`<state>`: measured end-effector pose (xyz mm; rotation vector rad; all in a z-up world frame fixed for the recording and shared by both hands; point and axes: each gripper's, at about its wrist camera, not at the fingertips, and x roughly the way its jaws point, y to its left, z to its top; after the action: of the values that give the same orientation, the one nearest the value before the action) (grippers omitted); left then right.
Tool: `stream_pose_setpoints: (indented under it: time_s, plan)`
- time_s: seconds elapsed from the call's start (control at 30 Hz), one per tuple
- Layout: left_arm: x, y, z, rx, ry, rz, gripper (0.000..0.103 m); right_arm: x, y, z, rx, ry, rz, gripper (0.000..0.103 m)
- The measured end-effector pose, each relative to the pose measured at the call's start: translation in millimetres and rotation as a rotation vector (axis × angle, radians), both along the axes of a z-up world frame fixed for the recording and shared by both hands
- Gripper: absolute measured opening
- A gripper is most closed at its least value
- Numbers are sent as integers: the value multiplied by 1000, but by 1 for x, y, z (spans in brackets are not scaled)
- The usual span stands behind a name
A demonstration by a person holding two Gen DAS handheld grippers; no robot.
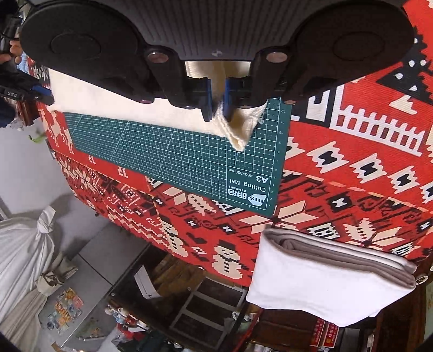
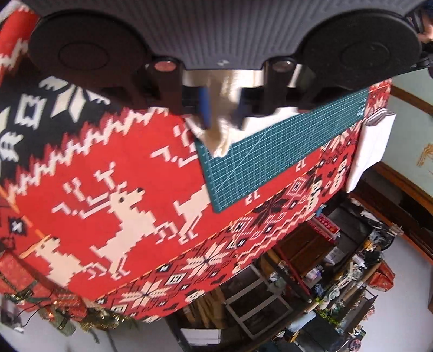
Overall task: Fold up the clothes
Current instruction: 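Press the folded vest edge onto the green mat with both grippers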
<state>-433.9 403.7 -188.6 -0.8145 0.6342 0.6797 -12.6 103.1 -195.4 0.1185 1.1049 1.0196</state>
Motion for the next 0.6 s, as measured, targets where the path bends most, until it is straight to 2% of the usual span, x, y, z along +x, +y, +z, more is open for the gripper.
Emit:
stream_pose_setpoints:
  time_s: [0.07,0.17,0.43,0.57,0.6]
  plan:
    - [-1,-1,1,20,-2,7,4,2,4,-1,-2,-9,-5,4]
    - [2,0,8,91,3,12,4,5,11,-2,-5,-23,-11,3]
    - [0,5,13,139,44,18,5,13,28,-6,-13,-60,-29,3]
    - [-3,4,17,168,68,21,14,13,25,-4,-14,-78,-44,5]
    - [-4,4,18,175,74,22,16,13,22,-2,-14,-86,-49,10]
